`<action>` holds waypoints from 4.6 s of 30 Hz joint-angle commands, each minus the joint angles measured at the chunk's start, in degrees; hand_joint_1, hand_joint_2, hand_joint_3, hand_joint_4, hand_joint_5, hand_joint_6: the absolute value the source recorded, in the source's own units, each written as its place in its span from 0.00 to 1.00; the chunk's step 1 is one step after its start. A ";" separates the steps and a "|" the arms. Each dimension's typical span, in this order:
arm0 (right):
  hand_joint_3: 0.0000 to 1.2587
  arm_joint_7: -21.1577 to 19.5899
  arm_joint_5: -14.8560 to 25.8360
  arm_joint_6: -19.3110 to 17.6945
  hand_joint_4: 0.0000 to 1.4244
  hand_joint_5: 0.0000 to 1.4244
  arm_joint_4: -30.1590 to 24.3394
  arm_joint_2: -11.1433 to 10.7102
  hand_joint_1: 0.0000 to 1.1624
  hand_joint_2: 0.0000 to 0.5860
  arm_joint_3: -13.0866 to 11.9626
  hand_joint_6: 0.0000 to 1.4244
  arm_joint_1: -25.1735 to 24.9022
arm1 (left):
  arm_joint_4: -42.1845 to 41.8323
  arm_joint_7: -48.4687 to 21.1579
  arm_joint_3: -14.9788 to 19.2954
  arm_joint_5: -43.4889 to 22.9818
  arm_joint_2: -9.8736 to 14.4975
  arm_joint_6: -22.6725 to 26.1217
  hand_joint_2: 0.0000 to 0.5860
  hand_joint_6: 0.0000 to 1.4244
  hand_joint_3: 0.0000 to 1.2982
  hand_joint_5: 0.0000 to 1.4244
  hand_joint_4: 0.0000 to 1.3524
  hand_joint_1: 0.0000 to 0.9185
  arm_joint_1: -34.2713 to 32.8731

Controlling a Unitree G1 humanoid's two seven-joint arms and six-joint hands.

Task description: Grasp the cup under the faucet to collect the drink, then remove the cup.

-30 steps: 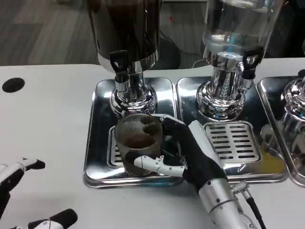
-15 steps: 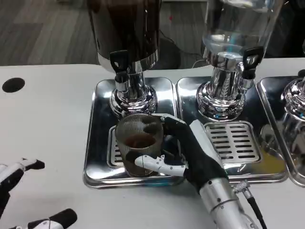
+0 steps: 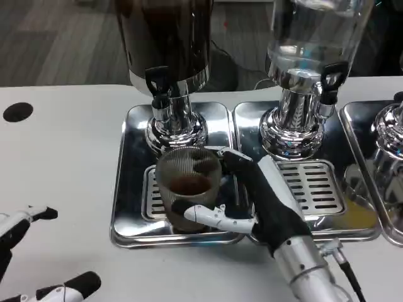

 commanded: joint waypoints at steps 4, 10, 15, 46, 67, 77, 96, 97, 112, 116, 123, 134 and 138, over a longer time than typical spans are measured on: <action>0.31 1.48 1.23 -4.78 0.30 0.26 -6.58 -2.98 0.56 0.21 -0.92 0.10 3.22 | 0.30 -1.56 -1.67 0.87 0.38 1.14 0.12 0.39 0.22 0.20 0.17 0.00 -1.17; 0.31 2.62 2.59 -7.78 0.31 0.26 -8.51 -6.06 0.56 0.21 -2.69 0.10 7.49 | 0.38 -1.77 -3.12 1.73 0.50 1.79 0.12 0.40 0.22 0.20 0.17 0.00 -1.97; 0.31 3.43 3.79 -10.64 0.31 0.26 -9.22 -8.18 0.56 0.21 -4.39 0.10 10.88 | 0.48 -2.33 -5.10 3.05 0.65 2.95 0.12 0.40 0.22 0.20 0.17 0.00 -3.44; 0.31 7.23 9.38 -25.80 0.31 0.26 -0.95 -13.13 0.56 0.21 -11.10 0.10 17.39 | -1.44 -4.66 -9.91 7.66 1.02 8.38 0.11 0.41 0.22 0.20 0.17 0.00 -6.81; 0.32 7.89 10.23 -35.74 0.31 0.26 6.24 -14.47 0.56 0.21 -14.17 0.10 19.78 | -3.72 -6.02 -10.89 9.07 1.10 10.30 0.11 0.41 0.22 0.21 0.17 0.00 -6.83; 0.32 6.26 8.03 -40.99 0.31 0.26 10.97 -14.62 0.56 0.21 -15.39 0.10 19.56 | -4.31 -6.58 -10.95 9.31 1.32 10.16 0.11 0.41 0.22 0.21 0.17 0.00 -6.63; 0.32 0.56 0.07 -46.71 0.30 0.26 16.86 -15.59 0.57 0.19 -16.21 0.09 17.98 | -4.59 -6.82 -11.84 9.95 1.19 10.44 0.11 0.41 0.22 0.21 0.17 0.00 -7.01; 0.31 0.35 -0.11 -46.79 0.29 0.25 17.20 -15.65 0.57 0.19 -16.14 0.09 17.90 | -4.60 -6.86 -11.83 9.97 1.19 10.47 0.12 0.41 0.22 0.21 0.17 0.00 -7.06; 0.18 1.26 0.39 -44.98 0.18 0.19 15.96 -16.42 0.55 0.20 -15.28 0.04 18.27 | -4.25 -7.07 -12.07 9.55 1.10 10.85 0.12 0.41 0.22 0.21 0.17 0.00 -7.34; 0.12 1.06 0.56 -45.09 0.11 0.16 14.71 -16.39 0.54 0.21 -15.42 0.02 18.79 | -4.30 -6.92 -11.64 9.19 1.23 10.78 0.13 0.41 0.22 0.21 0.17 0.00 -7.14; 0.10 4.48 8.02 -43.59 0.09 0.14 8.45 -16.58 0.47 0.23 -15.71 0.01 20.49 | -4.65 -6.87 -10.97 8.44 1.32 10.68 0.13 0.41 0.22 0.21 0.17 0.00 -7.27; 0.18 12.60 20.65 -34.08 0.09 0.08 -8.08 -19.97 0.44 0.64 -21.12 0.00 23.23 | -4.87 -5.67 -9.87 6.85 1.17 10.02 0.13 0.41 0.22 0.21 0.17 0.00 -7.85; 0.18 10.46 10.39 -30.67 0.05 0.04 -9.35 -21.34 0.46 0.79 -25.02 0.00 21.49 | -4.73 -4.49 -9.86 6.93 1.14 8.94 0.13 0.40 0.22 0.20 0.17 0.00 -8.23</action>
